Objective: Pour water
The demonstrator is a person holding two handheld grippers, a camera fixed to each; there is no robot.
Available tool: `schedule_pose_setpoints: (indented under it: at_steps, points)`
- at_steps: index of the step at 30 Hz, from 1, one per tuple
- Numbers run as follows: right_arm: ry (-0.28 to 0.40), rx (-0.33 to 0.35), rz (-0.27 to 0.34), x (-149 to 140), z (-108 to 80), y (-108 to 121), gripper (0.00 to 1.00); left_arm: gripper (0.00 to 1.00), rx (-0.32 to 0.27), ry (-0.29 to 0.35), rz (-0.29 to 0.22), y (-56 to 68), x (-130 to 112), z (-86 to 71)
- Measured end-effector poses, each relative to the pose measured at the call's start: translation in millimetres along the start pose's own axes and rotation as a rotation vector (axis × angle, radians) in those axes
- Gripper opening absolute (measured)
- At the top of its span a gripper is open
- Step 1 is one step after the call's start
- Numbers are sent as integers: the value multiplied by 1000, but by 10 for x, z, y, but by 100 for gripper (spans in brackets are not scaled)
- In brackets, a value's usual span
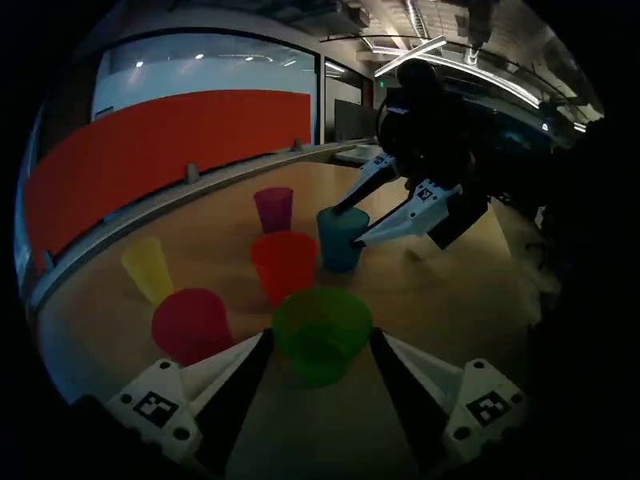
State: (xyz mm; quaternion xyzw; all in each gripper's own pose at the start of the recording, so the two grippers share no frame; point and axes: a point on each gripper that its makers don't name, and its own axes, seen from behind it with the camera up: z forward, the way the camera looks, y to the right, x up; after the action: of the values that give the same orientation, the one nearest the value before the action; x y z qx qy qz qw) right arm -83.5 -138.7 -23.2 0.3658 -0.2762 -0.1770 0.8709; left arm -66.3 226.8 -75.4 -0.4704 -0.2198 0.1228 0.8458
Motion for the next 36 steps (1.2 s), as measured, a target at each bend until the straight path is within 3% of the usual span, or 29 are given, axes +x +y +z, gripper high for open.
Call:
schedule_pose_setpoints:
  at_steps: [20, 36]
  points:
    - [5, -29, 1, -82, -185, -20, 100, 90, 58, 15, -22, -50, -64, -237]
    - [9, -60, 17, -206, -370, 18, 100, 90, 131, 43, -64, -194, -96, -464]
